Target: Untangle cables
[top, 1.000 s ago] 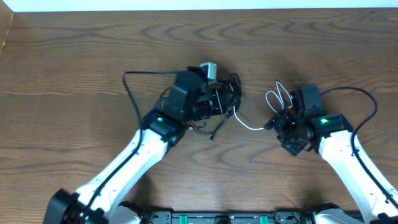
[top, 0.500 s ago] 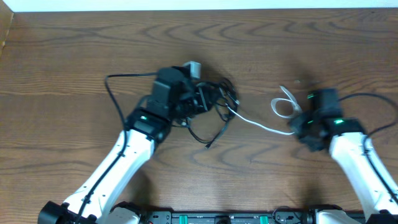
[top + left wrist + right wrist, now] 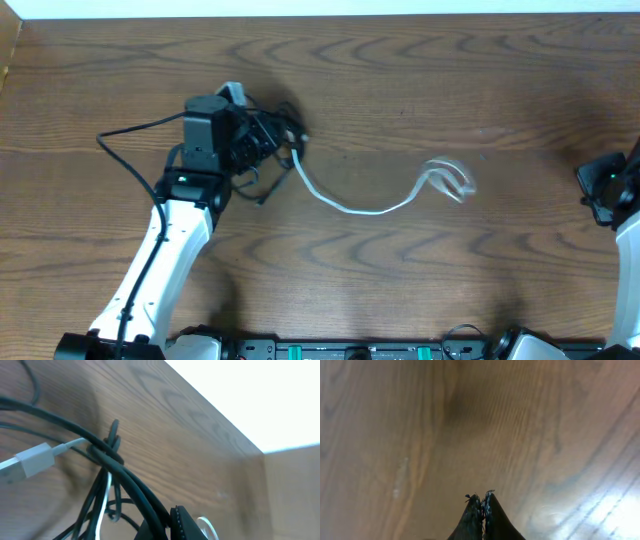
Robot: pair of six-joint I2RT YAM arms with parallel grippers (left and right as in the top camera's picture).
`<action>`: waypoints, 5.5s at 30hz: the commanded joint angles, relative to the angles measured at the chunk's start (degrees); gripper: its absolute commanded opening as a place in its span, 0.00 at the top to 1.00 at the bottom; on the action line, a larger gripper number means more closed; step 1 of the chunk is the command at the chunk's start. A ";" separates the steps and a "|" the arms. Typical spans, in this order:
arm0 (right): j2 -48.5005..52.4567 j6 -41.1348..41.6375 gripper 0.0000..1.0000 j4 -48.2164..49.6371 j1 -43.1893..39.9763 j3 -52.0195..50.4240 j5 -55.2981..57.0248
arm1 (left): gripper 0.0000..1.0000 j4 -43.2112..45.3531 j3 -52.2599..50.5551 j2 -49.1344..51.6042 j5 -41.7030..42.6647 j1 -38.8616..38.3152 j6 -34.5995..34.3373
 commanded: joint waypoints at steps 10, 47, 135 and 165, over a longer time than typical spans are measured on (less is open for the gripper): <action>-0.59 -8.48 0.14 -8.31 15.96 -1.38 -40.68 | 0.92 1.62 0.09 -0.74 -2.64 -4.61 -27.87; 10.21 16.28 0.91 19.43 52.59 -8.00 -31.58 | 0.92 3.87 0.09 -0.74 -3.82 -13.64 -29.64; -17.18 -17.07 0.99 8.00 16.22 3.54 -37.22 | 0.92 1.53 -0.24 8.04 -27.30 -23.12 4.59; 29.11 20.98 0.14 32.46 46.88 1.60 -27.32 | 0.92 -4.13 -0.24 10.40 -17.29 -23.61 16.74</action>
